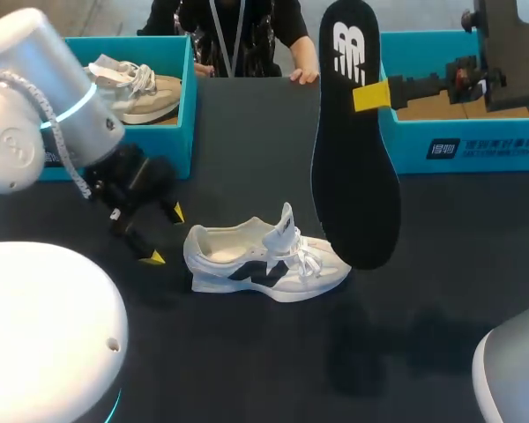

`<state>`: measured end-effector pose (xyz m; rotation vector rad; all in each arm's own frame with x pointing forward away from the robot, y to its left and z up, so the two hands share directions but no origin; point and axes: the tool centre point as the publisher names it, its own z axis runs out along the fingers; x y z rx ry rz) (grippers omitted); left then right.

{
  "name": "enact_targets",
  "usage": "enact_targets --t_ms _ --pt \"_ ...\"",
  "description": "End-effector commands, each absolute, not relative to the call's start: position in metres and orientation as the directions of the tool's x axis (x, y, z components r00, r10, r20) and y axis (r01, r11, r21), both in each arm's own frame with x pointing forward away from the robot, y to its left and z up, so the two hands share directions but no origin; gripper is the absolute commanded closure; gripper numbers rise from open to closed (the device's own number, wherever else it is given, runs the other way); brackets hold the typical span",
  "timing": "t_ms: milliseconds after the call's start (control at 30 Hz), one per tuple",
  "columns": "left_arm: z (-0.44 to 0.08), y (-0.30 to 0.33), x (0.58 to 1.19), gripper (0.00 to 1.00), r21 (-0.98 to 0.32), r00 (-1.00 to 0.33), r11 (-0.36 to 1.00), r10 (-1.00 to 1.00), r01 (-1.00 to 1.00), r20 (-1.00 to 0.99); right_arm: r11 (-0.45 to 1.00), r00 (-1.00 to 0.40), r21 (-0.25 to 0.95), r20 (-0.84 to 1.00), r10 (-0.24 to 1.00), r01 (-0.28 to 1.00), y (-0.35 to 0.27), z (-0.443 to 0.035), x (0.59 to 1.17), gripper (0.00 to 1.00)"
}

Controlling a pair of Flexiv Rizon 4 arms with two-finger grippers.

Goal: Take the shoe out of the shoebox, open the shoe tongue, remove and reinsert the insole, then place the shoe into the shoebox

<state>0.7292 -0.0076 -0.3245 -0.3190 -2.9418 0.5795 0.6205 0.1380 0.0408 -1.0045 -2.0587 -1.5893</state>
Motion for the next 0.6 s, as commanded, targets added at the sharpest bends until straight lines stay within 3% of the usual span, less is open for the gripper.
enact_targets --t_ms 33,300,600 --pt "-0.317 -0.014 0.726 0.00 -0.212 -0.968 0.954 0.234 0.211 0.090 0.123 -0.686 0.689 0.655 0.318 0.715 0.142 0.041 0.625 1.00" --pt "-0.313 -0.019 0.726 0.00 -0.098 -0.972 0.973 0.218 0.210 0.083 0.123 -0.686 0.689 0.655 0.318 0.715 0.142 0.041 0.625 1.00" --pt "-0.311 -0.025 0.727 0.00 -0.066 -0.972 0.974 0.220 0.215 0.081 0.123 -0.686 0.689 0.655 0.318 0.715 0.142 0.041 0.625 1.00"
